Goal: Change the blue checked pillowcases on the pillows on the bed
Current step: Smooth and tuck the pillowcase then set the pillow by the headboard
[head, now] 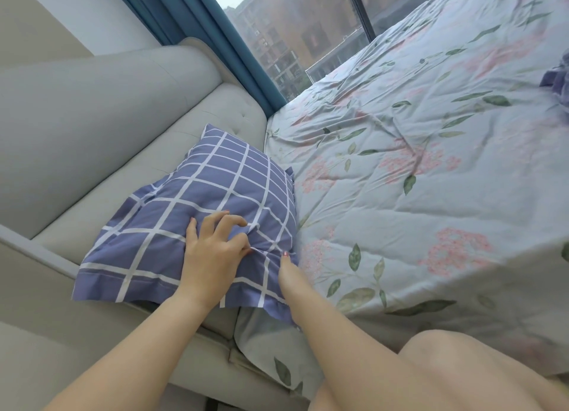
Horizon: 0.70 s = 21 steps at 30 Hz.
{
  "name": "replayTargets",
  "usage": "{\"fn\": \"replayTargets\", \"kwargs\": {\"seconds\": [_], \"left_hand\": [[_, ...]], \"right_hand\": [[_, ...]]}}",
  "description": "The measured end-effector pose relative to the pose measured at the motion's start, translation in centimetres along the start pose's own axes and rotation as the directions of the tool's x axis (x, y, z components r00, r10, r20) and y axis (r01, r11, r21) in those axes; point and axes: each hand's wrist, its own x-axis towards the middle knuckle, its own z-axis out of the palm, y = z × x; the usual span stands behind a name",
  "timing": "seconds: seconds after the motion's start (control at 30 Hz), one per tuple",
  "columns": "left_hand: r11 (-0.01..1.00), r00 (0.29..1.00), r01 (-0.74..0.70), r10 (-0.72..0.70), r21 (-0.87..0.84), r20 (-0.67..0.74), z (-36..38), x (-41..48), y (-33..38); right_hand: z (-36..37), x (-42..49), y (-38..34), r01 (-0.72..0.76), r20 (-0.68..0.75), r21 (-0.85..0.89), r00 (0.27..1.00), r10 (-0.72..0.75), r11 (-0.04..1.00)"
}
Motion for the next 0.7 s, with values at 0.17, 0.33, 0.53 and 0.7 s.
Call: {"fn": "replayTargets", "kwargs": {"seconds": [0.17, 0.33, 0.53, 0.7], "left_hand": [[1.0, 0.997, -0.024, 0.025, -0.008, 0.072, 0.1, -0.6, -0.1], [0.997, 0.955, -0.007, 0.031, -0.083, 0.296, 0.1, -0.7, -0.4], [0.998, 0.944, 0.03, -0.009, -0.06, 0.328, 0.1, -0.4, 0.0], [0.999, 0.937, 0.011, -0.026, 0.044, 0.348, 0.6, -0.9, 1.2]], "right_hand": [[0.7, -0.7, 1.9, -0.082, 0.018, 0.093, 0.997, 0.081, 0.992], [2.7, 1.7, 4.6, -0.162, 0.122, 0.126, 0.982, 0.147, 0.979], [2.6, -0.7, 4.3, -0.277, -0.039, 0.063, 0.959, 0.28, 0.959], [-0.4, -4.7, 2.3, -0.033, -0.014, -0.502, 0.999, 0.031, 0.864]]}}
